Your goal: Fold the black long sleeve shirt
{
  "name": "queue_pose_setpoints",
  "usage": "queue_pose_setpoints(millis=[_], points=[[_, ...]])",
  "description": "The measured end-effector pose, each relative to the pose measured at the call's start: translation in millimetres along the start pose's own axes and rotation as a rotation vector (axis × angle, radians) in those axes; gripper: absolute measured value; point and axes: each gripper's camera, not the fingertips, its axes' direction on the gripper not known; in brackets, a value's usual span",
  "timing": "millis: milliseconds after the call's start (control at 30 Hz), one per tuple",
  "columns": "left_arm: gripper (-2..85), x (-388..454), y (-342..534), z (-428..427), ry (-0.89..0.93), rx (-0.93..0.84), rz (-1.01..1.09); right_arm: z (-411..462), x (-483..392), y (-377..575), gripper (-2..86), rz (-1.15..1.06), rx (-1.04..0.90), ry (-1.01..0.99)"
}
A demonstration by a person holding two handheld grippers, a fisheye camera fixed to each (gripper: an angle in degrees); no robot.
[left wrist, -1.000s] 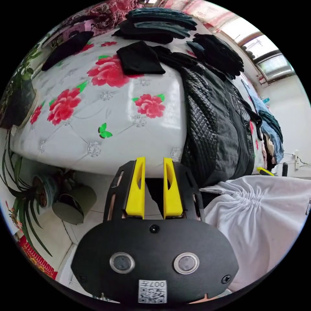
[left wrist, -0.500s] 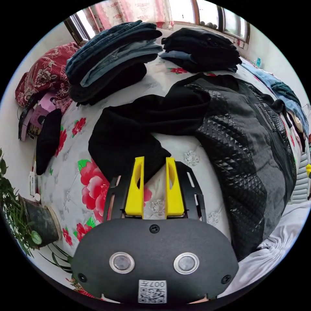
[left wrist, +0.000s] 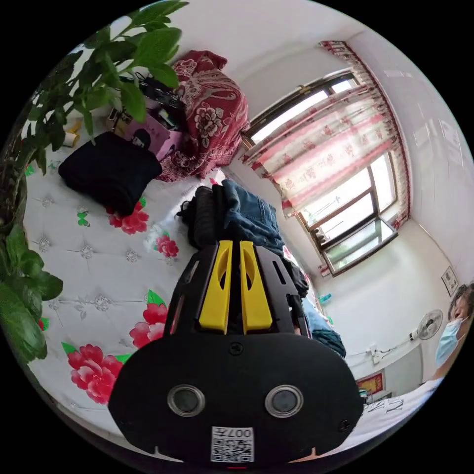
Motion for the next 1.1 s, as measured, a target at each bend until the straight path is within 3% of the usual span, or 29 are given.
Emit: queue_pose_setpoints(millis=[133,300,400,467,533,633,700,967,1100], points=[[-0.2,-25.8,-6.5,-29.9,0.102,0.12,-0.141,2.2,-12.5,-9.1,2.2,-0.054,-0.004,-0.005],[-0.1,31.4,10.7,-33.3,0.22,0.146,-0.04,-10.6,-11.6,-8.6,3.1,-0.064,0.023,-0.005],[0.4,139.3,37.3,-12.8,0.453,0.028,0.194,-23.9,-2.6,-6.4,3.8,-0.039,0.06,-0.016],[1.6,250.8,96.6,17.7,0.674,-0.158,0.453,-34.2,7.0,-6.0,4.4,-0.012,0.102,-0.027],[3.8,313.5,165.6,50.1,0.814,-0.329,0.541,-38.7,16.7,-6.0,4.9,0.014,0.127,-0.029],[8.3,351.9,289.2,111.8,0.99,-0.648,0.505,-43.3,38.9,-2.1,5.5,0.072,0.154,-0.035],[10.0,342.8,349.8,140.8,0.924,-0.799,0.5,-46.1,56.0,5.3,5.9,0.129,0.157,-0.018],[8.9,241.8,473.1,196.5,0.021,-0.943,0.732,-28.3,122.1,33.0,8.0,0.291,0.048,-0.02],[8.6,236.0,476.2,229.2,-0.102,-0.851,0.71,-6.4,115.7,5.0,8.4,0.217,0.036,-0.047]])
